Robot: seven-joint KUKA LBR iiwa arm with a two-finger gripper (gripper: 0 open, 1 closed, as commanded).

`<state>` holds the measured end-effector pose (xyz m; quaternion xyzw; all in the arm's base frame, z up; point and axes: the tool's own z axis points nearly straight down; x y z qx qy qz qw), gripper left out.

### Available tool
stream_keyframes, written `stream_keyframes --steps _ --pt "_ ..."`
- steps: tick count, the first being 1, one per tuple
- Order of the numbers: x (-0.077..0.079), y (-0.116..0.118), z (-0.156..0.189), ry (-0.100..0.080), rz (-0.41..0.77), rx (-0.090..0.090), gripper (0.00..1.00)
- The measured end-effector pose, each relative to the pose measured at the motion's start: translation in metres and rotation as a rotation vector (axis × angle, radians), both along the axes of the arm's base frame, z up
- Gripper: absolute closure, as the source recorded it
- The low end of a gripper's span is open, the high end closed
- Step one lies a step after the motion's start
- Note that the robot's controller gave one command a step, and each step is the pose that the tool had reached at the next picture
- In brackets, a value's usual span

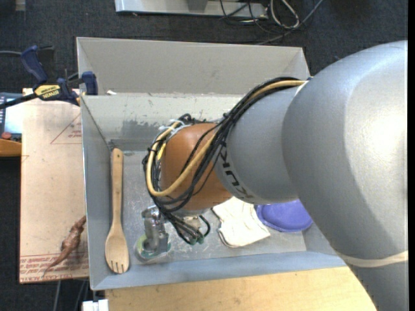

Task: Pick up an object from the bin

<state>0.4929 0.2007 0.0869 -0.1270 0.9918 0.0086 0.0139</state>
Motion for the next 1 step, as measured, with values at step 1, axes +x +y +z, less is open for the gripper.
stream_keyframes --steps 1 --pt "-0.0087 -0.0260 -0.0123 -0.023 0.330 -0.002 0.00"
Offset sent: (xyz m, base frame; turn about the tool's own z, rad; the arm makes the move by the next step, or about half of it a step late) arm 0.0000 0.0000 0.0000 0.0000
